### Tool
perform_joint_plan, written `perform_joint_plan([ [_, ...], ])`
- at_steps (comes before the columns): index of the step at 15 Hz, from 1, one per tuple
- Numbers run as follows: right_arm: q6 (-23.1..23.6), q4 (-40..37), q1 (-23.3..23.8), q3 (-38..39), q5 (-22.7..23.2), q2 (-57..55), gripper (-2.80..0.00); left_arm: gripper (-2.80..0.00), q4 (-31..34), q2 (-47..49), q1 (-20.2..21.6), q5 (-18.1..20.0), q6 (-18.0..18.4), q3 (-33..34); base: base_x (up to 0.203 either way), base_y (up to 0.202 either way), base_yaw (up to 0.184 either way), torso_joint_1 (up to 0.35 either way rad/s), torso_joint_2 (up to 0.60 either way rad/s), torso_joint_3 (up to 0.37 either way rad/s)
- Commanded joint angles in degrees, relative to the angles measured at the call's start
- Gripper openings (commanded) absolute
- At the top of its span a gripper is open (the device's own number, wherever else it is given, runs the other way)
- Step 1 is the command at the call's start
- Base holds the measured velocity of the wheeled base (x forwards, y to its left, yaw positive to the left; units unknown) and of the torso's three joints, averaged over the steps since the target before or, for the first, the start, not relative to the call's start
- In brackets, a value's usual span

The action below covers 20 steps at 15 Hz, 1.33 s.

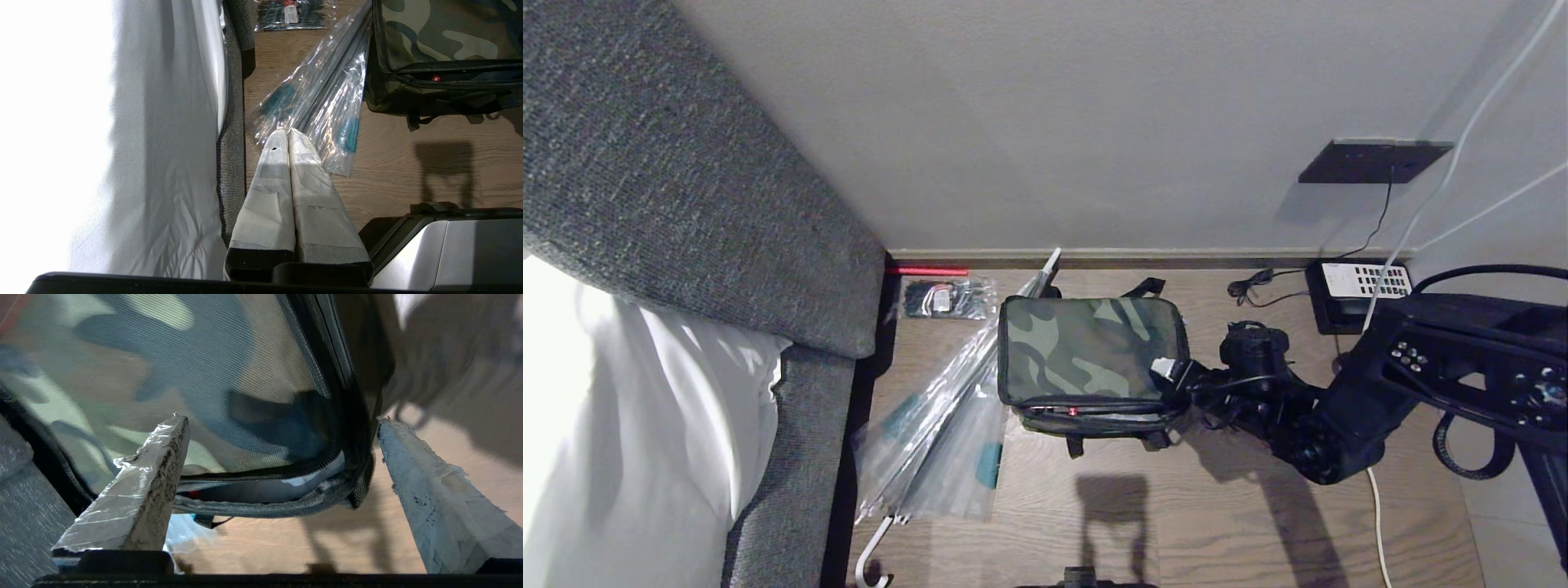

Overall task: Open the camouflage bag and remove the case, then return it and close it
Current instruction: Open the top of the storage box

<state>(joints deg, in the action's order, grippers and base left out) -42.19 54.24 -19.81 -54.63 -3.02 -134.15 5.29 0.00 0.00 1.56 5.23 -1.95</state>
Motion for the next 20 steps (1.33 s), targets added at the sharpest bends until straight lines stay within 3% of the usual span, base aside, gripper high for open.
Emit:
perform_joint_plan([
  [1,-0.9,-0.8,-0.2,-2.0,0.0,-2.3,0.0,-2.8,0.0,0.0,0.0,0.0,0.0,-0.1,0.0,0.0,0.0,0.0,0.0,0.0],
  [9,-8.4,-0.5,-3.2,-4.9,0.0,-1.7,0.0,-2.8,0.0,0.0,0.0,0.0,0.0,0.0,0.0,0.0,0.0,0.0,0.0,0.0],
  [17,-10.0,1.2,-3.6,-7.5,-2.1,-1.2,0.0,-2.8,0.0,0.0,0.0,0.0,0.0,0.0,0.0,0.0,0.0,0.0,0.0,0.0],
  [18,-10.0,1.3,-3.6,-7.7,-2.1,-1.0,-2.8,-2.8,0.0,0.0,0.0,0.0,0.0,0.0,0.0,0.0,0.0,0.0,0.0,0.0],
  [20,-9.8,1.3,-3.4,-8.1,-1.9,-0.4,-2.8,-2.8,0.1,0.0,0.0,0.0,0.0,0.0,0.0,0.0,0.0,0.0,0.0,0.0],
])
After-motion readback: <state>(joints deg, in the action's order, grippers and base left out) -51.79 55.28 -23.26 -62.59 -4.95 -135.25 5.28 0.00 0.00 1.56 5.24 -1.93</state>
